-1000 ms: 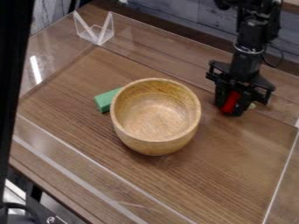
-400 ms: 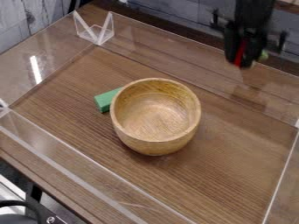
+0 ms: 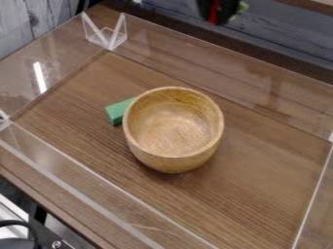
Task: Move the red object to the left side of the table
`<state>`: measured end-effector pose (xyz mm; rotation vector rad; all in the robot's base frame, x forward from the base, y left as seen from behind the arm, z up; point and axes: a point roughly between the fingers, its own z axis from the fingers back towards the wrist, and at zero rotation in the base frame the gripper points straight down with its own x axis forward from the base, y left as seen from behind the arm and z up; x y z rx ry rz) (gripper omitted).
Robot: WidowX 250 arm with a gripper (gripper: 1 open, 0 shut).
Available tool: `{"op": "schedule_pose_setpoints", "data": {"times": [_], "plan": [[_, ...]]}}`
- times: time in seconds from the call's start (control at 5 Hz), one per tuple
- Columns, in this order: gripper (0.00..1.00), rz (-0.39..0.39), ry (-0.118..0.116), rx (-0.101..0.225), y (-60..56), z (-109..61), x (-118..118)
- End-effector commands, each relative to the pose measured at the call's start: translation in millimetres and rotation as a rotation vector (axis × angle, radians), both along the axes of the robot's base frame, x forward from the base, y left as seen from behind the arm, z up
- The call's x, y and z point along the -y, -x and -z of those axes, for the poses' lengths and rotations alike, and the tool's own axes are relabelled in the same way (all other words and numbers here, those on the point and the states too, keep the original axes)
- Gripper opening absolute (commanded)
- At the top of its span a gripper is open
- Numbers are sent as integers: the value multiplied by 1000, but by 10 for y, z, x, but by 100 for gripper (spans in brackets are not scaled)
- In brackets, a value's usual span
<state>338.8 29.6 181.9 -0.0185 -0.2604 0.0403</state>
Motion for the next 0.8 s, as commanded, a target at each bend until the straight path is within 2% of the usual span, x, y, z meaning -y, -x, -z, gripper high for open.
{"op": "schedule_pose_setpoints", "data": {"times": [0.0, 0.2, 0.4, 0.6], "plan": [[0, -43, -66, -6, 297, -84, -389], [0, -60, -112, -68, 507, 158, -698], [0, -77, -124, -99, 420, 446, -936], [0, -81, -122, -114, 293, 710, -1110]]}}
